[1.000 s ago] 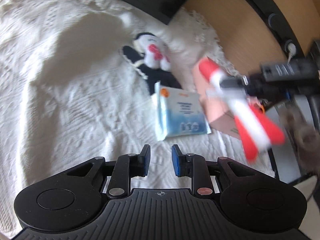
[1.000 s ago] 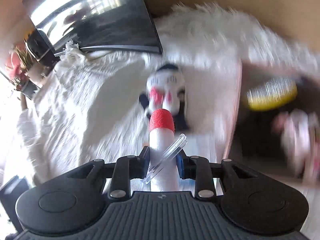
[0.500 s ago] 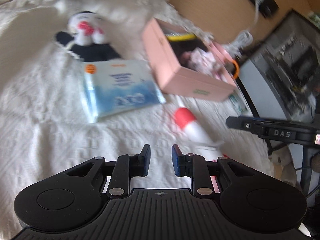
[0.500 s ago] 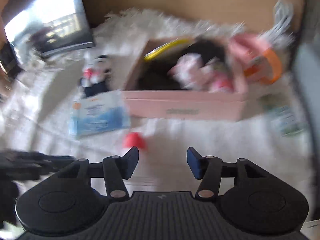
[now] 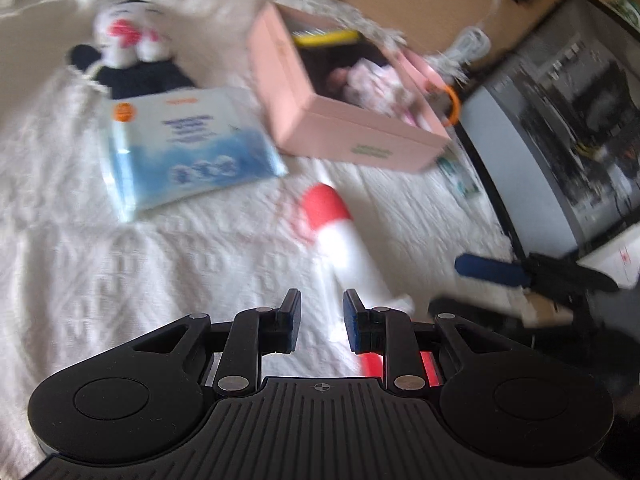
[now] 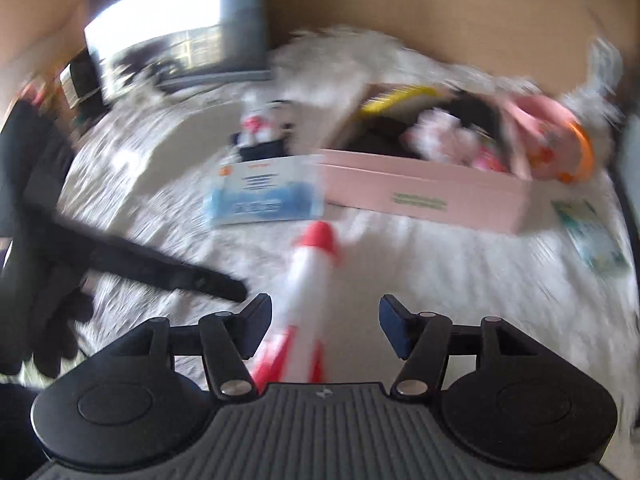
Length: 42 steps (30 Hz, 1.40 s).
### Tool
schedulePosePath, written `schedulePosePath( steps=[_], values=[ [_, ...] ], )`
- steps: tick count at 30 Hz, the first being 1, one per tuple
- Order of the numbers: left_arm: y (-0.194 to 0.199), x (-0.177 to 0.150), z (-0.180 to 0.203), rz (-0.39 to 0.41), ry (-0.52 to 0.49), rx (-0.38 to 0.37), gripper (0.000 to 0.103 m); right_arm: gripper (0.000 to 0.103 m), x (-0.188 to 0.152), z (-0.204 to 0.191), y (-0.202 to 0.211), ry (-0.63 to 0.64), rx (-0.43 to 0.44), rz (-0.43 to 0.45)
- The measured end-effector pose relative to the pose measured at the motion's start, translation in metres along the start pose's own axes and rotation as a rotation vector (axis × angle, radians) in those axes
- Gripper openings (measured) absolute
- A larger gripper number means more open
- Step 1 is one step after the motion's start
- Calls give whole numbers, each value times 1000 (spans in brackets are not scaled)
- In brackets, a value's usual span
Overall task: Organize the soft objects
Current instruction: 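Grasp the red-and-white foam rocket on the bed with the left tool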
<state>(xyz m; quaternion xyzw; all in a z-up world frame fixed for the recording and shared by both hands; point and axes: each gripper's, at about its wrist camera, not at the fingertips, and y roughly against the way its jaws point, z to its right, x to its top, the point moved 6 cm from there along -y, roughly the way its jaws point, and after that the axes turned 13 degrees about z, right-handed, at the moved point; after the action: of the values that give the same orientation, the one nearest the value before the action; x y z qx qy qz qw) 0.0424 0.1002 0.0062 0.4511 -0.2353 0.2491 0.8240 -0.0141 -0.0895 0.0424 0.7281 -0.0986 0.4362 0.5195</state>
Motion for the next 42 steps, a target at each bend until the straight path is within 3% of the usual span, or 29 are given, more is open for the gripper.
schedulePosePath(
  steps=[3, 6, 8, 9, 10, 13, 17, 21, 25, 29, 31, 33, 35, 37, 39, 42],
  values=[
    [9, 4, -18, 28, 52, 40, 25, 60, -4, -29, -16, 132, 41, -36],
    [18, 4, -31, 46, 92, 62, 25, 58, -15, -43, -31, 237, 29, -91],
    [23, 2, -35, 53, 105, 66, 25, 29, -20, -45, -35, 296, -1, -95],
    [24, 0, -36, 53, 108, 66, 25, 27, -19, -44, -35, 300, 1, -97],
    [25, -2, -36, 53, 112, 67, 25, 16, -18, -42, -32, 286, 13, -90],
    [22, -5, -35, 44, 115, 66, 25, 6, -5, -36, -19, 238, 42, -51],
    [13, -7, -22, 19, 91, 44, 25, 6, 19, -16, -2, 172, -7, 31],
    [-1, -2, 8, -12, 45, -15, 25, 6, 30, 29, 11, 83, -125, 86],
    [-23, 8, 46, -29, 2, -53, 25, 7, 16, 73, 23, 113, -327, 99],
    [-57, 13, 70, -67, 7, -47, 25, 7, -8, 103, 24, 52, -383, 58],
    [-71, 11, 69, -89, 4, 21, 26, 8, -20, 111, 24, 12, -398, 46],
    [-82, 10, 71, -103, 2, 61, 39, 18, -30, 116, 24, -29, -407, 41],
    [-86, 11, 73, -108, -14, 64, 40, 48, -37, 118, 23, -57, -421, 40],
    [-94, 14, 82, -112, -52, 59, 40, 59, -45, 117, 24, -65, -439, 49],
    [-104, 16, 93, -118, -104, 74, 44, 60, -52, 113, 25, -70, -437, 53],
    [-114, 16, 111, -129, -178, 74, 66, 62, -63, 113, 27, -93, -447, 45]
  ],
)
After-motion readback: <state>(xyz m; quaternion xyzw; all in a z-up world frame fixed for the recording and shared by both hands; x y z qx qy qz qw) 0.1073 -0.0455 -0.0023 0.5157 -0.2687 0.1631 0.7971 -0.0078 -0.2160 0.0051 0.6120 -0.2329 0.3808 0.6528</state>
